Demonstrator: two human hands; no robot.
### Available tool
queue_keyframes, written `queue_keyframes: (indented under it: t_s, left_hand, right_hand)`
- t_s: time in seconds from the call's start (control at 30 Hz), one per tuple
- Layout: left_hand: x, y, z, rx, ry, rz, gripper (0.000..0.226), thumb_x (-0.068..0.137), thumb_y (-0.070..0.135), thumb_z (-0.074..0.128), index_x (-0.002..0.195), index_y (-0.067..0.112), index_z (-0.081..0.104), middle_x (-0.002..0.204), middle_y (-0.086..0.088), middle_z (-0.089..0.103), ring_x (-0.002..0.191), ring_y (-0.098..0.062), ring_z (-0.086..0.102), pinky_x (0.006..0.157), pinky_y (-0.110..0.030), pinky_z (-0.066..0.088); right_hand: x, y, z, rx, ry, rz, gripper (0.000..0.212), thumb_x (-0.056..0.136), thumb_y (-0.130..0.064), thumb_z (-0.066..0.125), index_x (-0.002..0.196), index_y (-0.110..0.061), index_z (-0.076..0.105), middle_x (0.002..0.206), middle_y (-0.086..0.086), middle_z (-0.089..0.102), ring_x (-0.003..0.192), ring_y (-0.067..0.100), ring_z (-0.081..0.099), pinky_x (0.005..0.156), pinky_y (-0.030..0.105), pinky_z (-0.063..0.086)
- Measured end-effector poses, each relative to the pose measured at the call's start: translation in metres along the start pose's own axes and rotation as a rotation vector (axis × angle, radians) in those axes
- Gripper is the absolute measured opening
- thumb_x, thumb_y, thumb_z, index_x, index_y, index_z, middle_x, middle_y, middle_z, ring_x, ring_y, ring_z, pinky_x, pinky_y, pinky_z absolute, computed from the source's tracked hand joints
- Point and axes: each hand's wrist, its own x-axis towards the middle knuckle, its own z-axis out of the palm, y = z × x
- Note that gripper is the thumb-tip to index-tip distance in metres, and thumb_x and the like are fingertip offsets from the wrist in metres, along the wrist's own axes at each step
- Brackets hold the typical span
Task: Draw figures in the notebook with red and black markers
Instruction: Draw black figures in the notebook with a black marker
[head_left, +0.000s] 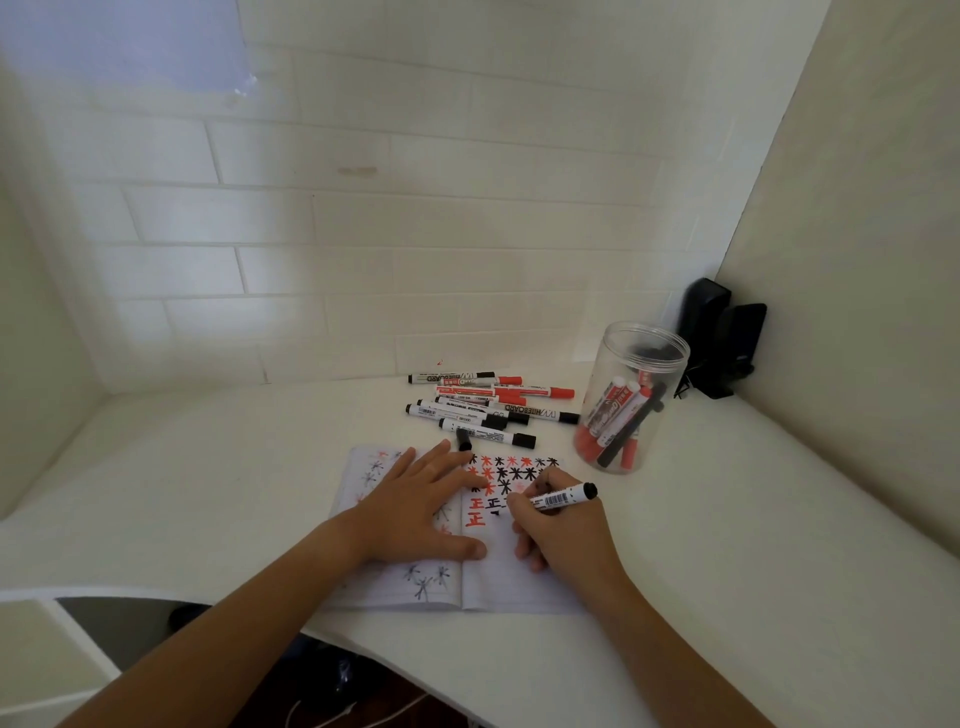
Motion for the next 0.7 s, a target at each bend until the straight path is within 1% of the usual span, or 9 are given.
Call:
queue_keyframes:
  t_s: [0.17, 0.33, 0.53, 0.7]
  left_hand:
    - [0.0009, -0.0004, 0.0006, 0.000, 0.007, -0.001, 0.091, 0.073, 0.093, 0.045, 0.150, 0.053, 0.021, 0.166, 0.021, 0.002, 0.151, -0.004, -0.015, 0.124, -0.046, -0.009]
    - [0.0007, -0.0003, 0.0010, 0.000, 0.012, -0.001, 0.090, 0.073, 0.093, 0.046, 0.150, 0.054, 0.021, 0.166, 0.021, 0.002, 0.151, -0.003, -0.015, 0.124, -0.046, -0.009]
    - [-0.0001, -0.0005, 0.0014, 0.004, 0.021, 0.001, 0.091, 0.073, 0.093, 0.044, 0.150, 0.053, 0.022, 0.166, 0.020, 0.004, 0.152, -0.003, -0.014, 0.124, -0.046, -0.008]
    - [0.0004, -0.0009, 0.0021, 0.012, 0.022, 0.005, 0.092, 0.072, 0.095, 0.042, 0.150, 0.053, 0.021, 0.166, 0.020, 0.003, 0.152, -0.004, -0.014, 0.124, -0.047, -0.007]
  right_hand:
    - [0.0000, -0.0004, -0.0007, 0.013, -0.007, 0.000, 0.018, 0.092, -0.010, 0.070, 0.085, 0.000, 0.057, 0.062, 0.018, 0.068, 0.044, 0.028, 0.064, 0.041, 0.029, 0.049]
    - [-0.0002, -0.0005, -0.0003, 0.021, 0.023, 0.001, 0.020, 0.095, -0.014, 0.070, 0.082, -0.006, 0.057, 0.061, 0.017, 0.069, 0.046, 0.029, 0.065, 0.040, 0.026, 0.047]
    - [0.0000, 0.0005, -0.0007, 0.030, 0.042, 0.017, 0.020, 0.095, -0.015, 0.070, 0.084, -0.005, 0.058, 0.060, 0.017, 0.069, 0.047, 0.030, 0.066, 0.042, 0.028, 0.050]
    - [-0.0015, -0.0016, -0.0002, 0.015, -0.002, -0.020, 0.019, 0.095, -0.015, 0.070, 0.085, -0.004, 0.058, 0.062, 0.016, 0.070, 0.045, 0.026, 0.064, 0.039, 0.027, 0.046]
